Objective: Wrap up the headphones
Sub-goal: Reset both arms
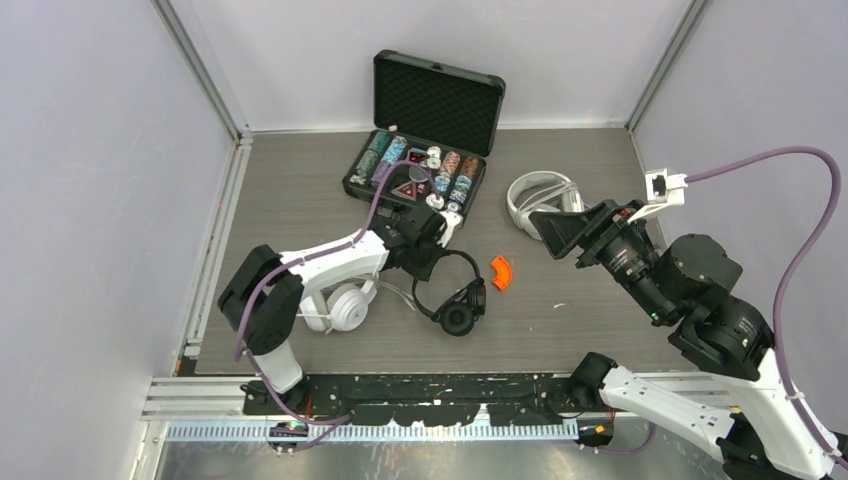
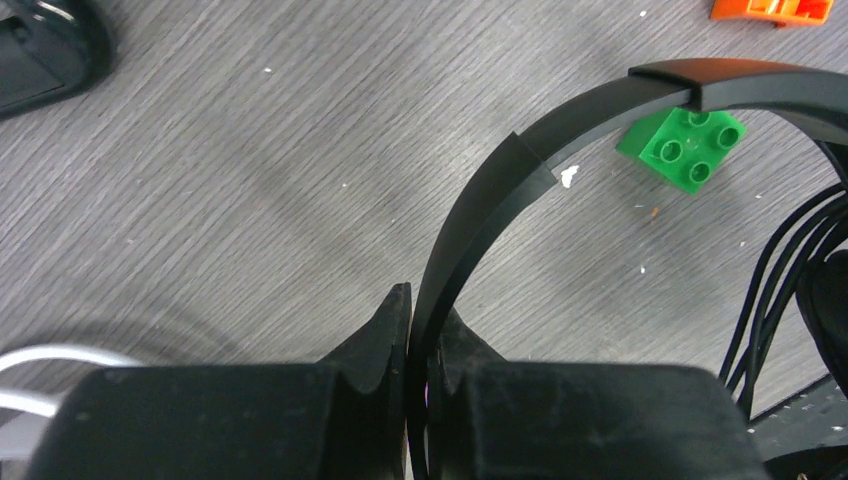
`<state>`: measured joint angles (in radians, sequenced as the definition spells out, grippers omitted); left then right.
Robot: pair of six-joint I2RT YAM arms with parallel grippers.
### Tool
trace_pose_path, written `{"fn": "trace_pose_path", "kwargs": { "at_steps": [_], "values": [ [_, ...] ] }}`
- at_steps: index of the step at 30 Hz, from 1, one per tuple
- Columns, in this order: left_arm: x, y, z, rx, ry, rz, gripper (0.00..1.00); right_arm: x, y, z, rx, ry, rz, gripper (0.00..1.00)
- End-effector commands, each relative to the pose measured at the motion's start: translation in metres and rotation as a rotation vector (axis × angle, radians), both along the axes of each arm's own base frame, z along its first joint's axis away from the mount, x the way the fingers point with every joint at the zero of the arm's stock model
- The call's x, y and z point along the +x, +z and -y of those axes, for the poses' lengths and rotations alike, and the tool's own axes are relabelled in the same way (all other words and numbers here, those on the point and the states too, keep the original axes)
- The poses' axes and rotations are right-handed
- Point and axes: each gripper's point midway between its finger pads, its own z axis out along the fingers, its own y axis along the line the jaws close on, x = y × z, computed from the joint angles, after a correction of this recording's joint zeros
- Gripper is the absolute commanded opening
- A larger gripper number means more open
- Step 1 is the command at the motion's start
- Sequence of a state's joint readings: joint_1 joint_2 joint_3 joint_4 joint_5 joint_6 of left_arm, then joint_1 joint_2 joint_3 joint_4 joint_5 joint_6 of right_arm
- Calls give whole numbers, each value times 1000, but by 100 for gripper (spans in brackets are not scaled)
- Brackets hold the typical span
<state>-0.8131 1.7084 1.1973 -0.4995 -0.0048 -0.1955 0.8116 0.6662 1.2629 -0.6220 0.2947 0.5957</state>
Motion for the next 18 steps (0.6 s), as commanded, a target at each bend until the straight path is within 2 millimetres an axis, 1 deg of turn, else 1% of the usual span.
{"fn": "trace_pose_path", "kwargs": {
  "at_steps": [1, 5, 8, 11, 13, 18],
  "values": [
    [0, 0, 16, -48, -103, 61, 0, 2, 5, 9, 4, -41, 28, 70],
    [-9, -12, 19, 4, -190, 88, 2, 2, 6, 13, -1, -54, 39, 71],
    [-14, -21, 21, 13, -208, 87, 3, 3, 8, 16, 0, -67, 47, 71],
    [-18, -30, 24, 16, -220, 86, 4, 4, 7, 14, -1, -67, 50, 71],
    [-14, -35, 20, 47, -207, 98, 5, 4, 7, 13, -3, -63, 50, 71],
    [-19, -47, 17, 86, -225, 85, 6, 5, 6, 15, -8, -69, 53, 71]
  ]
}}
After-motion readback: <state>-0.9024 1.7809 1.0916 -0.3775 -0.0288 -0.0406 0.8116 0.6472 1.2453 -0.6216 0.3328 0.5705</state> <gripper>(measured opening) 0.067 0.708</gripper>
